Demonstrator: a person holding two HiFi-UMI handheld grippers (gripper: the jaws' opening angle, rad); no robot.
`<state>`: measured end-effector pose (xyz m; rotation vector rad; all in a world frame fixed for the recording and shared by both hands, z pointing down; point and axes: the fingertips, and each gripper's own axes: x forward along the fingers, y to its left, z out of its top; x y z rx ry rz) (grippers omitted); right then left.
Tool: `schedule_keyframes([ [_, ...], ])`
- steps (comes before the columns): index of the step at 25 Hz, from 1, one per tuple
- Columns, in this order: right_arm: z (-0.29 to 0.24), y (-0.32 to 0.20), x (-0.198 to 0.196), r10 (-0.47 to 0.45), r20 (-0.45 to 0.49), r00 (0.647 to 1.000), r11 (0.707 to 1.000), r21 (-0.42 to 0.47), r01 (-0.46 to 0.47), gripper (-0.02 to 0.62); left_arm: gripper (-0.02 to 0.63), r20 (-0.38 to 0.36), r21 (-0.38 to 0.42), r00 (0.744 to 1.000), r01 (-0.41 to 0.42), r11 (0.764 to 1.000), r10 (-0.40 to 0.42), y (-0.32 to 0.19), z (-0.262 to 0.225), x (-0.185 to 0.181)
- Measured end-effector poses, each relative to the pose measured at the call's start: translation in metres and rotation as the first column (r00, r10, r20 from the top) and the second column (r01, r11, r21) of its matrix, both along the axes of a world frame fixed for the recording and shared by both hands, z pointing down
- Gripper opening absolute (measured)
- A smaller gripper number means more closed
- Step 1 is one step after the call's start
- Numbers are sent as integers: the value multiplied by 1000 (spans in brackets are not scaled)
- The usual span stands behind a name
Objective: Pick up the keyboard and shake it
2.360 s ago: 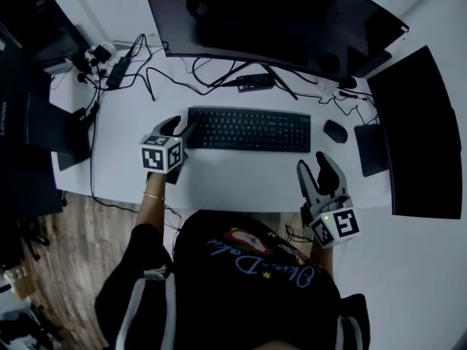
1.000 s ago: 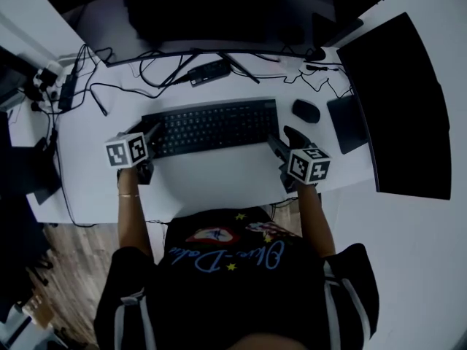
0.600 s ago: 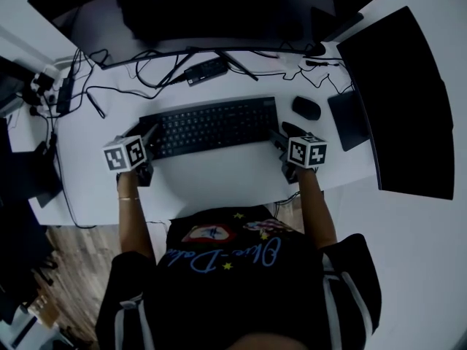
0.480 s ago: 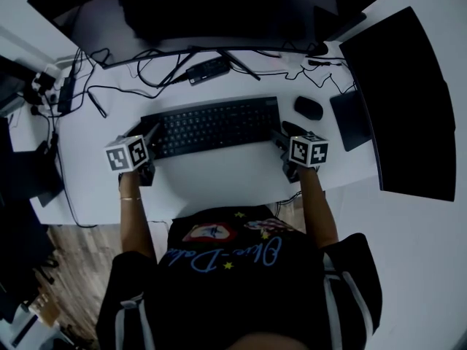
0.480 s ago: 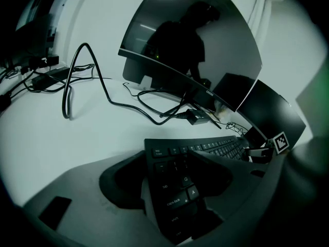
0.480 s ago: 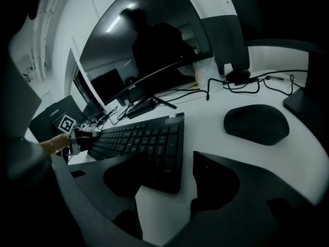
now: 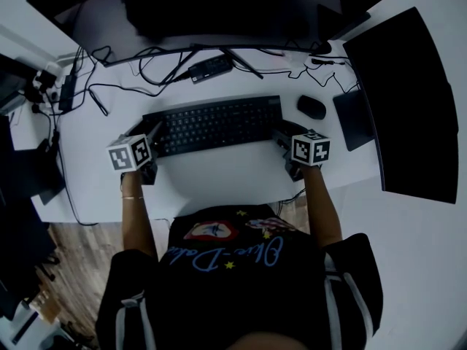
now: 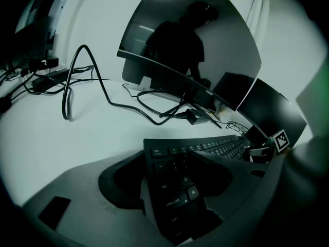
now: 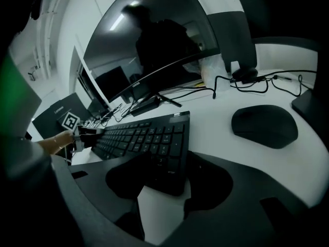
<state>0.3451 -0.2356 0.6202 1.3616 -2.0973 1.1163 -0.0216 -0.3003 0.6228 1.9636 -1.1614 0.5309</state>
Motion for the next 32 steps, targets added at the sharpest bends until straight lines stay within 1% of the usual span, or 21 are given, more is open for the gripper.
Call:
schedule_keyframes([
  [2, 1, 0, 2, -5, -10, 1000, 1000, -1, 5, 204, 238, 0, 1, 1000, 4, 1000, -4, 0, 1, 0],
  [7, 2, 5, 2, -13, -50, 999, 999, 30, 15, 201, 238, 2, -7, 998, 64, 998, -64, 2, 1, 0],
  [10, 0, 10, 3, 1, -68, 998, 999, 51, 2, 199, 238, -18, 2, 997, 76, 997, -75, 2, -5, 0],
  [13, -10, 12, 4, 34, -67, 997, 994, 104, -27, 187, 235, -39, 12, 995, 97, 995, -97, 6, -14, -1],
  [20, -36, 11, -2, 47, -82, 995, 977, 211, -29, 186, 235, -53, 99, 993, 113, 989, -108, 10, -42, -8],
  [25, -69, 9, -8, 61, -109, 992, 943, 333, -21, 184, 235, -80, 189, 990, 128, 974, -114, 11, -73, -16],
  [32, -119, 8, -19, 61, -141, 988, 872, 490, 16, 186, 230, -117, 314, 988, 135, 940, -103, 13, -122, -27],
])
